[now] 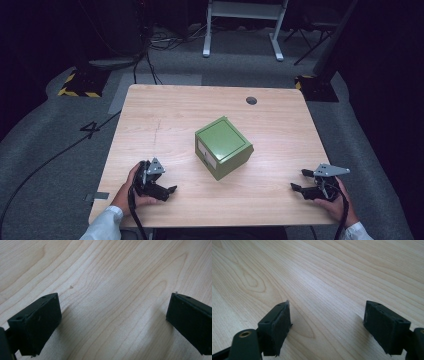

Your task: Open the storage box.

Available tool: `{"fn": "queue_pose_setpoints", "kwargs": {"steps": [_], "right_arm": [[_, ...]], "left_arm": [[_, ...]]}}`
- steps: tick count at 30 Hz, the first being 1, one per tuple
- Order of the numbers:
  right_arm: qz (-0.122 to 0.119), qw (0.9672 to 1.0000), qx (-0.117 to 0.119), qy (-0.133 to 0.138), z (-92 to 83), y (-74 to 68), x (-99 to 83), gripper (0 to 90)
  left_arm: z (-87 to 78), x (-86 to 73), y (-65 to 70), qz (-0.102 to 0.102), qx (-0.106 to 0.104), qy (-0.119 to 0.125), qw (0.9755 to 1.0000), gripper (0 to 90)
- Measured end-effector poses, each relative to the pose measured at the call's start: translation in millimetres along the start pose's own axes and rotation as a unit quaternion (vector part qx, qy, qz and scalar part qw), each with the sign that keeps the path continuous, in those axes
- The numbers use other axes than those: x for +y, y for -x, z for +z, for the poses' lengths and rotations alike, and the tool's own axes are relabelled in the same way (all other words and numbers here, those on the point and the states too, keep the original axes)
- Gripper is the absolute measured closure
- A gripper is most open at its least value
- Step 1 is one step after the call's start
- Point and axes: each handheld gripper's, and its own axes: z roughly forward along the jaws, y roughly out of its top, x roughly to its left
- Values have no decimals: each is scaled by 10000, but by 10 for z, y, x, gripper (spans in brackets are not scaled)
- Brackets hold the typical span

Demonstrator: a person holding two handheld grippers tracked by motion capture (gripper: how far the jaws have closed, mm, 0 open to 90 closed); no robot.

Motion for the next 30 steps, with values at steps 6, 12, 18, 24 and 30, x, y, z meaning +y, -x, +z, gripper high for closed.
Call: {"fn": "queue_pose_setpoints", "kwargs": {"steps": [6,12,18,24,30], "right_arm": [[26,10000,-56,-9,8,4,9,213],[135,9998,-104,32,12,41,39,224],[25,9997,-150,188,32,104,253,245],[-184,9991,-48,384,21,133,651,256],[-271,9982,90,524,72,102,1008,270]], "left_arm": [[4,5,-9,64,-65,-10,10000,1],[2,2,-15,88,-85,-4,9999,2],[-1,-1,-16,94,-81,0,9999,2],[-2,-2,-17,100,-80,-2,9999,2],[-7,-9,-16,74,-83,6,9999,3]]}}
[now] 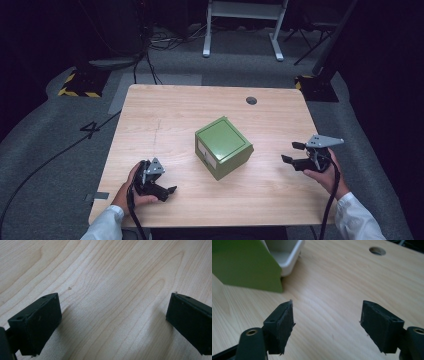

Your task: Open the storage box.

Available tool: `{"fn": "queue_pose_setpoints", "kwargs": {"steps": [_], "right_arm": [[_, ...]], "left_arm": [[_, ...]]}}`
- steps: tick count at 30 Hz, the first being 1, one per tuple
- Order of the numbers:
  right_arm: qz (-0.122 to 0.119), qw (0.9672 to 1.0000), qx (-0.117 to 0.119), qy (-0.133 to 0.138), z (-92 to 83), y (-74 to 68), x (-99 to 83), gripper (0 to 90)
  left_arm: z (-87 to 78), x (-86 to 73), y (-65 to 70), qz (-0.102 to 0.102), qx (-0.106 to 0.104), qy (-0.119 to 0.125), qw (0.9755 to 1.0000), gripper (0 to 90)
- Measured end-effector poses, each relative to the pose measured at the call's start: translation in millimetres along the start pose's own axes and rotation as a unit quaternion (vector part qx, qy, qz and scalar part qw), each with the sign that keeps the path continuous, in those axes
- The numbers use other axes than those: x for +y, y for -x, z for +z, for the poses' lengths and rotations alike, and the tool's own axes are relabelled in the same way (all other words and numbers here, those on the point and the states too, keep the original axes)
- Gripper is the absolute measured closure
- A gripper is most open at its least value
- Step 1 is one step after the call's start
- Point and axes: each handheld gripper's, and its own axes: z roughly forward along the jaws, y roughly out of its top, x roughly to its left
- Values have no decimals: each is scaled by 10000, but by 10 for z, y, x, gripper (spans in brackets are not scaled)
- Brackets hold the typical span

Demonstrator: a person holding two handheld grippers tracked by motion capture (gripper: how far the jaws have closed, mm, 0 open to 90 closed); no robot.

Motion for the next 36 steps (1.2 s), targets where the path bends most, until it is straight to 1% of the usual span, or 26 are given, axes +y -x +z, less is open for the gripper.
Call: {"fn": "queue_pose_setpoints", "kwargs": {"steps": [1,2,3,4,5,6,7,8,10,12,13,15,16,18,19,21,22,23,24,26,29,32,33,36], "right_arm": [[-70,10000,-7,56,54,-24,143,272],[-70,10000,-7,56,54,-24,143,272],[-75,9999,59,102,123,-45,274,279],[-114,9999,76,106,164,-52,339,279],[-114,9999,76,106,164,-52,339,279],[-145,9997,94,147,248,-70,461,282],[-145,9997,94,147,248,-70,461,282],[-174,9996,150,168,354,-91,579,284],[-231,9995,169,149,440,-113,656,284],[-243,9993,257,89,535,-139,728,284],[-275,9993,244,65,578,-153,758,284],[-289,9993,237,44,651,-164,807,285],[-289,9993,237,44,651,-164,807,285],[-231,9993,292,50,717,-165,850,285],[-233,9992,337,16,780,-174,889,285],[-246,9991,357,-23,845,-183,916,290],[-246,9991,357,-23,845,-183,916,290],[-218,9988,430,-56,913,-187,934,294],[-218,9988,430,-56,913,-187,934,294],[-210,9983,531,-148,1010,-195,956,296],[-230,9981,544,-198,1070,-202,964,303],[-239,9974,609,-318,1152,-211,982,304],[-233,9970,636,-369,1196,-214,994,333],[-298,9966,647,-410,1228,-220,1005,353]], "left_arm": [[-1,-1,1,-7,3,-5,10000,3],[-1,0,1,-3,1,-3,10000,3],[0,0,0,-2,0,-3,10000,3],[0,0,0,-2,0,-3,10000,3],[-1,-1,1,-5,3,-6,10000,3],[-1,-1,1,-7,3,-6,10000,3],[-1,-1,1,-7,3,-6,10000,3],[0,0,0,-2,-2,2,10000,3],[0,0,1,-3,-2,-1,10000,3],[0,0,0,-2,-1,2,10000,3],[0,0,1,-3,0,-2,10000,3],[-1,-1,1,-6,2,-6,10000,3],[-1,-1,1,-6,2,-6,10000,3],[0,0,1,-3,-1,-2,10000,3],[-1,-1,1,-6,2,-4,10000,3],[0,-1,1,-4,-1,-2,10000,3],[0,-1,1,-4,-1,-2,10000,3],[0,0,1,-3,0,-2,10000,3],[0,0,1,-3,0,-2,10000,3],[0,-1,1,-3,-1,-2,10000,3],[0,-1,1,-3,0,-1,10000,3],[0,-1,1,-1,-1,-1,10000,3],[0,0,0,0,-1,2,10000,3],[-1,-1,1,-5,2,-4,10000,3]]}}
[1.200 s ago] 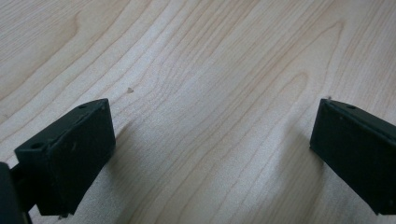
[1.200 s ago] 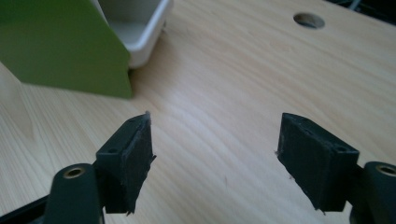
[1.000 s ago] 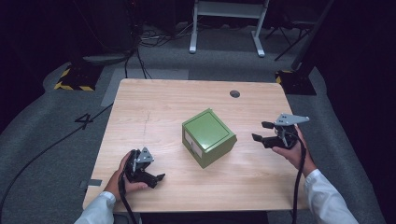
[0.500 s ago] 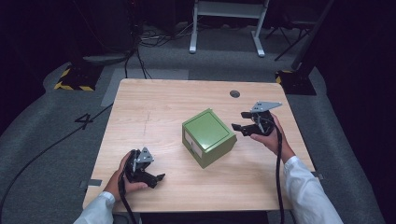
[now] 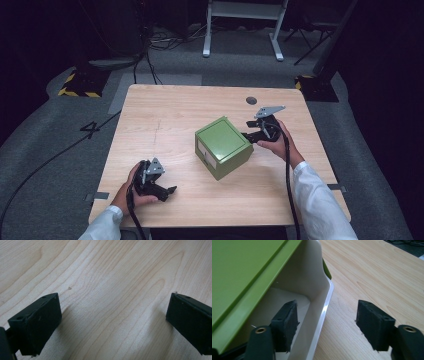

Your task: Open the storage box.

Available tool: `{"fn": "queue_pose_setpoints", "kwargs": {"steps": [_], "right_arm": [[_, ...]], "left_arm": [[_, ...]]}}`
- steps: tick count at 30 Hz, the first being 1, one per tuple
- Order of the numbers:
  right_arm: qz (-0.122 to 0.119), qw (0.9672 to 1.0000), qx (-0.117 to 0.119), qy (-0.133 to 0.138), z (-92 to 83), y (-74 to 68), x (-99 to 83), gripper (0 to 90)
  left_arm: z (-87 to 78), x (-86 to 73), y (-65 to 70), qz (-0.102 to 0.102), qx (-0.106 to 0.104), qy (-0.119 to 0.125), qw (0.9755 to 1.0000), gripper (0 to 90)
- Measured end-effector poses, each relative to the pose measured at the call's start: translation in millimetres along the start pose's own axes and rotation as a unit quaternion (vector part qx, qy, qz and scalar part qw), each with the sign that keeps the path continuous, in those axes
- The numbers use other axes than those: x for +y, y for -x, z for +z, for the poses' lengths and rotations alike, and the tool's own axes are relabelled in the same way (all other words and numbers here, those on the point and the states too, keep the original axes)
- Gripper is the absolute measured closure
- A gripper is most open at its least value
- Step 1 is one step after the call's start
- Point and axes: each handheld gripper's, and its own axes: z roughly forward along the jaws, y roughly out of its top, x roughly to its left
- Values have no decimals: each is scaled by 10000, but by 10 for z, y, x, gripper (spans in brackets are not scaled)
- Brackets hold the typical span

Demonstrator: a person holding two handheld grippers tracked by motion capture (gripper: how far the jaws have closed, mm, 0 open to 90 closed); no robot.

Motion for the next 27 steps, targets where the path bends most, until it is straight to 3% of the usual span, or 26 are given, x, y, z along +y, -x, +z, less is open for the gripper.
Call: {"fn": "queue_pose_setpoints", "kwargs": {"steps": [5,11,20,27], "right_arm": [[40,9998,78,-161,82,34,2,369],[104,9990,-16,-440,216,52,-44,402],[283,9985,154,-453,243,101,-116,432],[191,9977,226,-612,279,84,-143,441]], "left_arm": [[1,0,-1,6,-4,6,10000,3],[1,0,0,-1,-3,5,10000,3],[1,0,0,0,-2,4,10000,3],[0,0,1,-3,1,0,10000,3]]}}
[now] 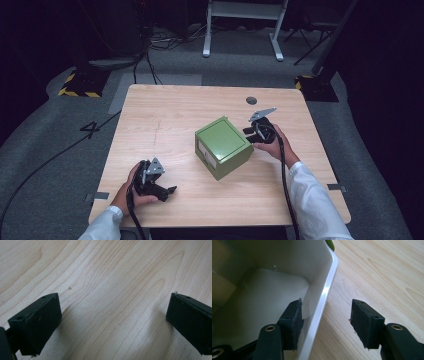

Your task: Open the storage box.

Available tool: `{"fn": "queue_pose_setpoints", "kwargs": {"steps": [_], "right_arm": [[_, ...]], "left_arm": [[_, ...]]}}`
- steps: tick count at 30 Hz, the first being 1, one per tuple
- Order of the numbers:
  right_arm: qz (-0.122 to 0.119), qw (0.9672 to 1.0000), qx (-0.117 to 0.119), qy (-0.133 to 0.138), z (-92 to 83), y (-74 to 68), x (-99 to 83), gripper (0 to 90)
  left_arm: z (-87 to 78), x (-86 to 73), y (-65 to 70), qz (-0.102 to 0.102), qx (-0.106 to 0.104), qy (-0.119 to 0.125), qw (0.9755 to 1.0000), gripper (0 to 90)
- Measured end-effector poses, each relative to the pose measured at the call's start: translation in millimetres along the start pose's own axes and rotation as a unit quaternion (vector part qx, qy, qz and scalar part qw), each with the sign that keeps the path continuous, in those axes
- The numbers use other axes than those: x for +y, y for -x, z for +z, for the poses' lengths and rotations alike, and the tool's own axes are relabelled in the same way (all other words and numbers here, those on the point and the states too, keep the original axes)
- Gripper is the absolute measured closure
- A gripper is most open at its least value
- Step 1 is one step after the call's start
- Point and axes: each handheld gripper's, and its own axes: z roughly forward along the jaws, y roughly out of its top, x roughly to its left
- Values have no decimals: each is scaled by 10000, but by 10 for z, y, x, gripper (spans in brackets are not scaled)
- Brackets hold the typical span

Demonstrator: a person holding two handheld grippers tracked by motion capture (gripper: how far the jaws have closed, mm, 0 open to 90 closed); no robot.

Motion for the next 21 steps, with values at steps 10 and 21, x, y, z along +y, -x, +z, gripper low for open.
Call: {"fn": "queue_pose_setpoints", "kwargs": {"steps": [10,21], "right_arm": [[152,9998,-12,163,-120,107,-97,505],[187,9993,-100,292,-240,209,-207,623]], "left_arm": [[0,0,0,0,-1,-1,10000,3],[1,0,0,4,-2,4,10000,3]]}}
